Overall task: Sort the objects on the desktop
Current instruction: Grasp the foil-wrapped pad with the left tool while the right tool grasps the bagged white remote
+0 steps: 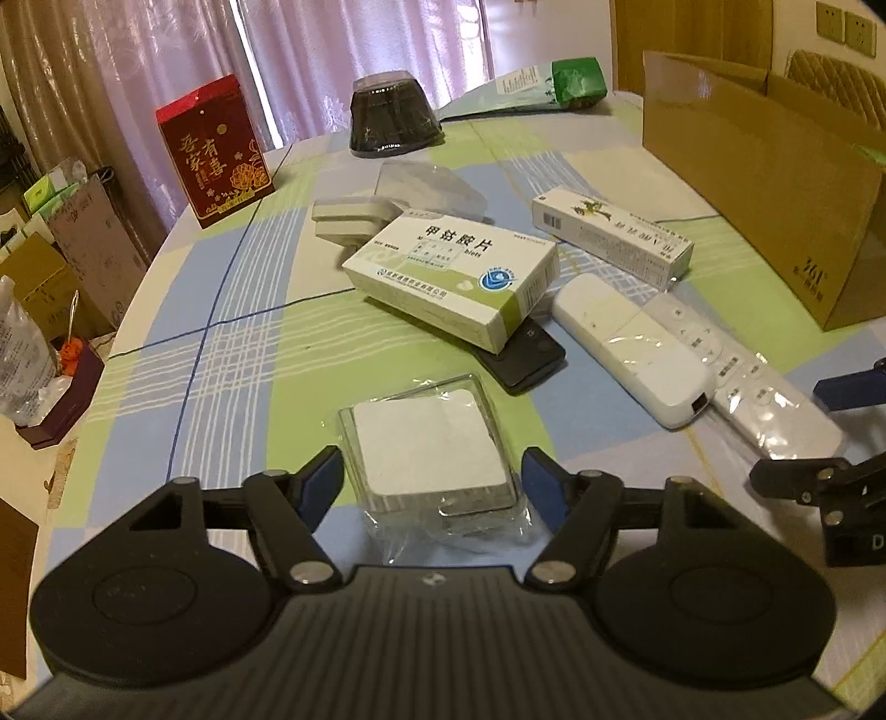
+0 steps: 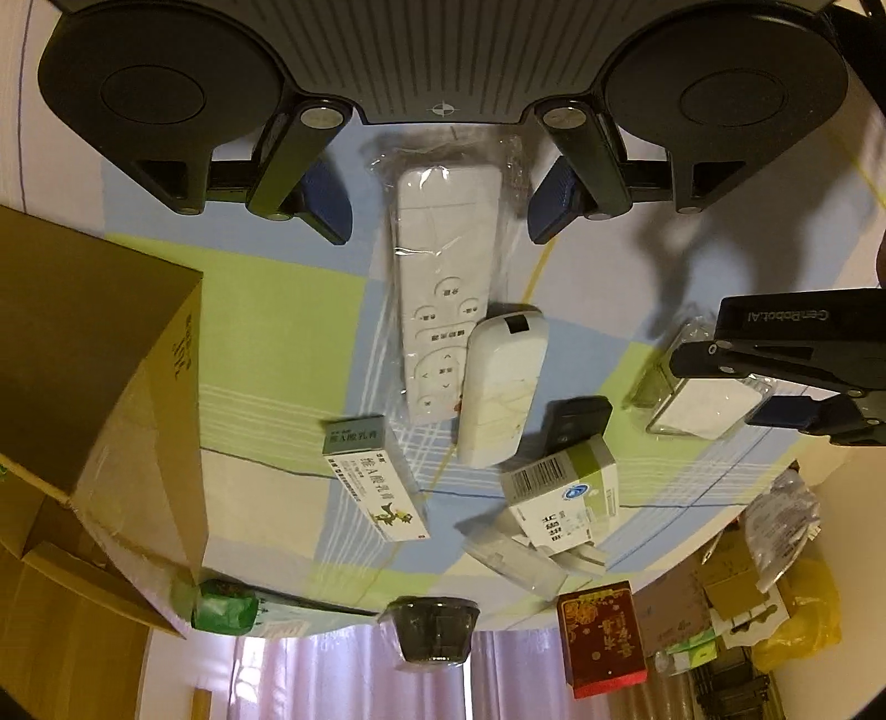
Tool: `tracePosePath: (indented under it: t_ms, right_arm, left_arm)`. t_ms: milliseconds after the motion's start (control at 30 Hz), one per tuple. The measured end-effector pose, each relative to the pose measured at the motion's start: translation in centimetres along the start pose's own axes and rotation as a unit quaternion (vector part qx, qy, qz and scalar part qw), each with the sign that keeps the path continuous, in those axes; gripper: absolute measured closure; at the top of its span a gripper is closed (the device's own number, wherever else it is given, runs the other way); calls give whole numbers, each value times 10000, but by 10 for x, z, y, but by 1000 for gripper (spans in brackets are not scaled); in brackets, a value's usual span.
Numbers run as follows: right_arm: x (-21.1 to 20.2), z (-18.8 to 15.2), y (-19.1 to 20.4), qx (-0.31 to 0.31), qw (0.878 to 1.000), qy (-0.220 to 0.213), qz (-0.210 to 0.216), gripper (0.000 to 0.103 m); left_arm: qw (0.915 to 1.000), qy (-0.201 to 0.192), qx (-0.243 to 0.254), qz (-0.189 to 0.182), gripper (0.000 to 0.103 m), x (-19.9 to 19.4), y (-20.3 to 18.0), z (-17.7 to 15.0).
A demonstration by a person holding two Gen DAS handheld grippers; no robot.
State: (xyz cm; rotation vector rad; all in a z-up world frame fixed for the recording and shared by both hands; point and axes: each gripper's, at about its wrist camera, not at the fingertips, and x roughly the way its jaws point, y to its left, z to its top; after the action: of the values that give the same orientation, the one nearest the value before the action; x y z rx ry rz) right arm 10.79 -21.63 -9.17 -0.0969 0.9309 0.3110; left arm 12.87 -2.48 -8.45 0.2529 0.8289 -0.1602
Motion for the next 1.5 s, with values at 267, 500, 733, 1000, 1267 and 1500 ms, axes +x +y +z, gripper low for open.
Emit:
tracePosePath:
  t_ms: [267,500,733,1000,1267,1500]
  right_arm:
    - [5,5,0,-32,10000,-50,55,30]
    - [9,5,2,-62,9999,-15,85,30]
    - [10,5,3,-82,10000,-3,34,30]
    - [10,6,1,-60,10000,-22,7,30]
    - [10,7,0,-55,10000,-30,43,30]
    - [16,11,5,-165,9999,31,-1,37]
  left_arm:
    - [9989,52,-187,-429,54,-4,18,-10]
    - [9995,80,-54,-315,37,-8,13,-18]
    - [9993,353,-112,-64,49,-8,4,-19]
    - [9997,227,-49,-83,63,-17,-3,-26]
    - [9990,212,-134,-368,71,-18,0,-26]
    - [9979,188,-296,-542,73,-24,7,-25]
